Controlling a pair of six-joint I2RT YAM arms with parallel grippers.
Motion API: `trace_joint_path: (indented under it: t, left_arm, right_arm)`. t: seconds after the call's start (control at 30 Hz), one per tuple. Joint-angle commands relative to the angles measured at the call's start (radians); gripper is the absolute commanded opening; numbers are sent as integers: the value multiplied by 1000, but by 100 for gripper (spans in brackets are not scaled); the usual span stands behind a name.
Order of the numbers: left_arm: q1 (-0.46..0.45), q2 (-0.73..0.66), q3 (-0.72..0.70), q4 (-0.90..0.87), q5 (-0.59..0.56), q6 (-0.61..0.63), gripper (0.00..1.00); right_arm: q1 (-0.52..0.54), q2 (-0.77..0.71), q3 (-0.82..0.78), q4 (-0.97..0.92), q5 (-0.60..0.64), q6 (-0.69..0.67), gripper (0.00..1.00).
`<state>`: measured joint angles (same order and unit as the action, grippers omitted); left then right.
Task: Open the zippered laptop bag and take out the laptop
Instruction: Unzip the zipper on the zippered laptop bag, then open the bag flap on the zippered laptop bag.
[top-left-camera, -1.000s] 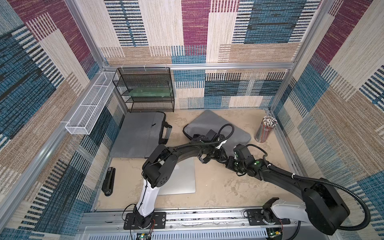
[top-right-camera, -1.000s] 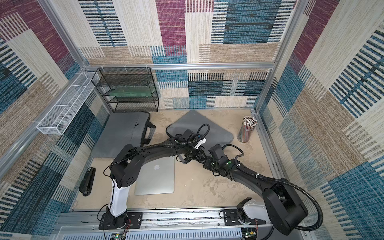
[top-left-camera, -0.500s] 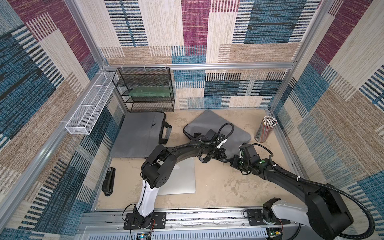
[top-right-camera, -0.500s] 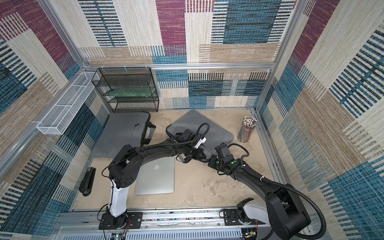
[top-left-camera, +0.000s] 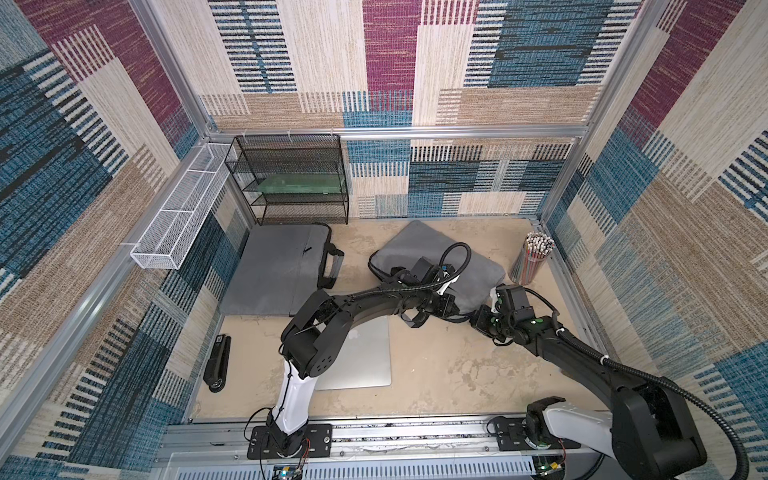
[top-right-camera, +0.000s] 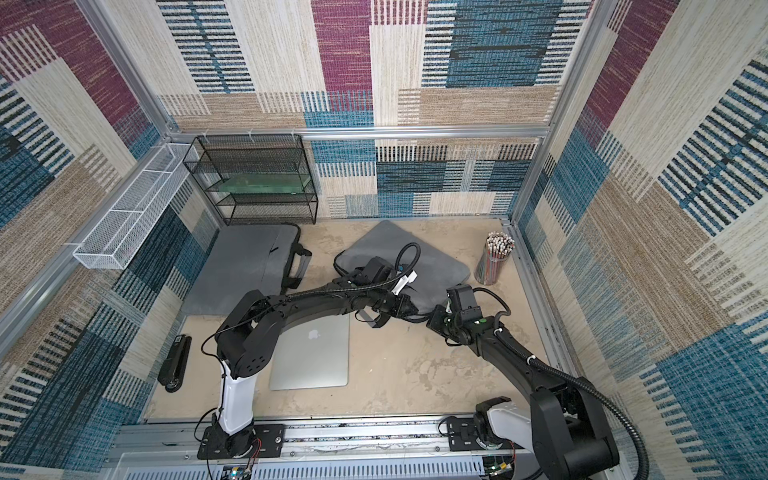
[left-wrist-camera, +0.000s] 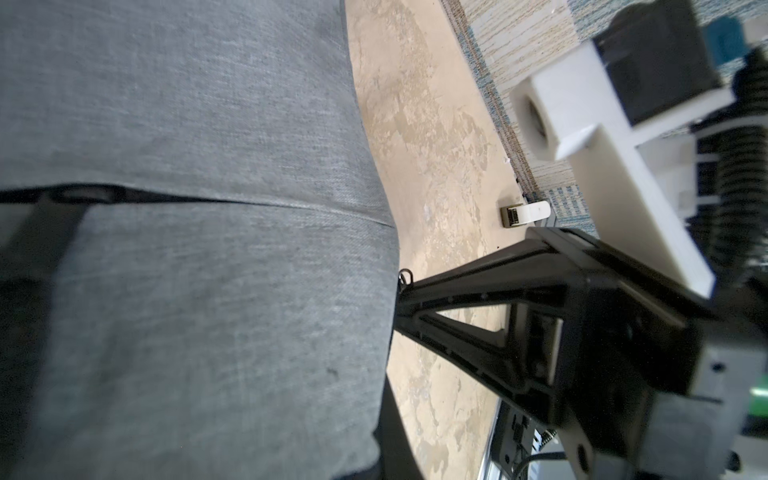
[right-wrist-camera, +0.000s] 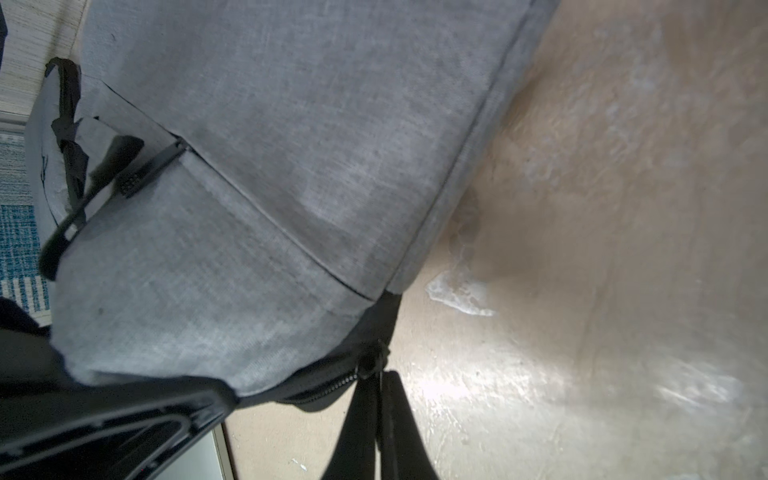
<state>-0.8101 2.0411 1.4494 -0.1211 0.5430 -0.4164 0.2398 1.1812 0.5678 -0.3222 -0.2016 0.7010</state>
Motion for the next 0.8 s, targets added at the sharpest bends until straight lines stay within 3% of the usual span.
trace_joint_path:
  t: [0.0,0.13,0.23,0.3,0.4,0.47,0.57,0.67,0.77]
  left_arm:
    - [11,-8,5,-95,3,18,15]
    - [14,-28,10,-115,-39,40,38]
    - [26,-50,4,-121,-66,38,41]
    - [41,-77,-26,-105,-84,18,50]
    - [77,-136,-106,-51,-121,-40,62]
    - [112,-185,-175,0,-143,-88,71]
    - [171,-264,-275,66,-176,-148,80]
    - [215,-350,-344,73,-249,-163,99]
    - [238,-435,-386,36,-355,-159,99]
  right_arm:
    - [-35,15,14,-69,261,-2,0]
    - [-43,29,35,-76,296,-13,0]
    - [-50,41,49,-89,301,-20,0]
    - [-49,41,59,-103,295,-30,12]
    - [-38,20,67,-124,302,-48,44]
    - [-23,-3,78,-144,312,-59,56]
    - [20,-26,113,-179,347,-81,67]
    - [109,-21,167,-206,406,-127,74]
    - [218,26,235,-220,472,-168,79]
